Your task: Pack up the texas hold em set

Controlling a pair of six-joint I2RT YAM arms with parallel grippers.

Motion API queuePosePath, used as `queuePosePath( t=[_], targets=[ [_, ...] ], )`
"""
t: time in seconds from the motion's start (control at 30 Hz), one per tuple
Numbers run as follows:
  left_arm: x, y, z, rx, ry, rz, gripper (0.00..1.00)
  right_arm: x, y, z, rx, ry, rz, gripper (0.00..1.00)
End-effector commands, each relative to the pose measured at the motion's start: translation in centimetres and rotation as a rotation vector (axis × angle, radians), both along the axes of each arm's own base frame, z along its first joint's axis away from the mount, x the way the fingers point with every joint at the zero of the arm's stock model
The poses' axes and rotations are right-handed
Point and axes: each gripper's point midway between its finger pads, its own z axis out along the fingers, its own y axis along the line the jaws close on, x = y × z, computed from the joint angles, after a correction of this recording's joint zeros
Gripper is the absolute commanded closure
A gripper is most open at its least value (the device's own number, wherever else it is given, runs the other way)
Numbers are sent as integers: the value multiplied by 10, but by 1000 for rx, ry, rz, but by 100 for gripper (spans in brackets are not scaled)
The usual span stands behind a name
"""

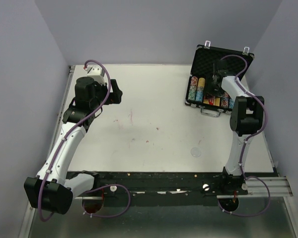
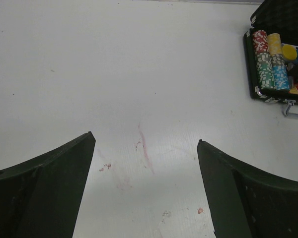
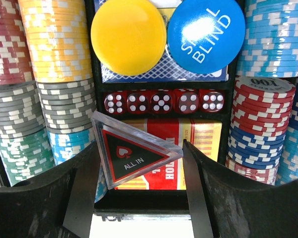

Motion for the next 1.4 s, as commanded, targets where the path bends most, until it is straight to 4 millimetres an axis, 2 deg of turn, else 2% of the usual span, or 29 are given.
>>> queuePosePath(
  t=[0.0, 0.33, 0.7, 0.97, 1.13, 1.37],
  targets=[
    [2, 1, 14, -4, -32, -3, 1, -3, -1, -2, 4, 34, 21, 51],
    [1, 1, 15, -3, -36, -2, 1, -5, 3, -5, 21, 58, 40, 45],
    [1, 1, 14, -3, -33, -3, 1, -4, 4, -5, 25, 57, 39, 24],
    [1, 1, 14, -2, -34, -4, 1, -4, 3, -1, 19, 50, 34, 20],
    [1, 2, 16, 0, -38, -2, 1, -1, 4, 16, 28, 14, 37, 18],
    [0, 1, 15, -1, -36, -4, 1, -5, 7, 59, 33, -55, 65, 17]
  ],
)
